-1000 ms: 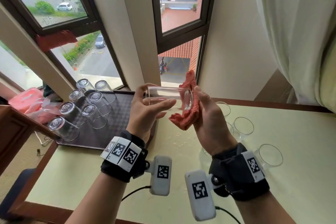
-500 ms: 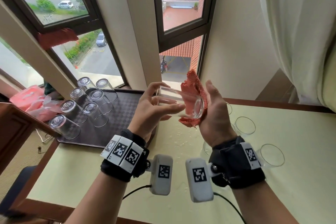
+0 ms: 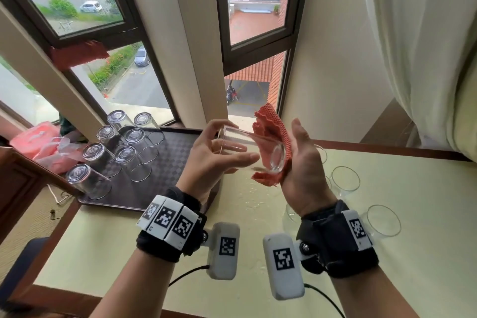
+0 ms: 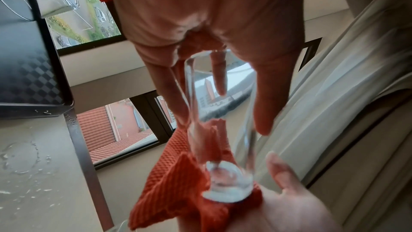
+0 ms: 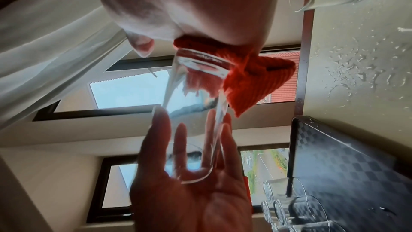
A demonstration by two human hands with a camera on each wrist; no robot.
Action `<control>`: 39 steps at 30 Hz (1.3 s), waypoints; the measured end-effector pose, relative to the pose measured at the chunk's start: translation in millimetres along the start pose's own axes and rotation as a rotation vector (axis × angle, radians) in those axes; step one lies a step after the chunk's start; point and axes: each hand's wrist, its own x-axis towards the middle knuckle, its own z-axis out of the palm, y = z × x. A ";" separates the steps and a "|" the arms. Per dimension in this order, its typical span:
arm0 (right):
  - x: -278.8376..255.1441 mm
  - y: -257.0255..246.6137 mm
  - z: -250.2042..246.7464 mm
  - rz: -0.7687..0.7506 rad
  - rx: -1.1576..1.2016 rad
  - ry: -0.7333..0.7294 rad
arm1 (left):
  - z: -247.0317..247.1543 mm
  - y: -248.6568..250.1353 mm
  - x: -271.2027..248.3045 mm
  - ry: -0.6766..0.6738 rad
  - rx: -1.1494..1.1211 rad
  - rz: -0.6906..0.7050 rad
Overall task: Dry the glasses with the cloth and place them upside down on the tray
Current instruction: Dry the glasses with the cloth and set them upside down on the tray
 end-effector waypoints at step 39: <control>3.6 -0.3 -6.2 0.000 0.053 0.044 | -2.5 -2.4 9.6 -0.096 0.052 0.152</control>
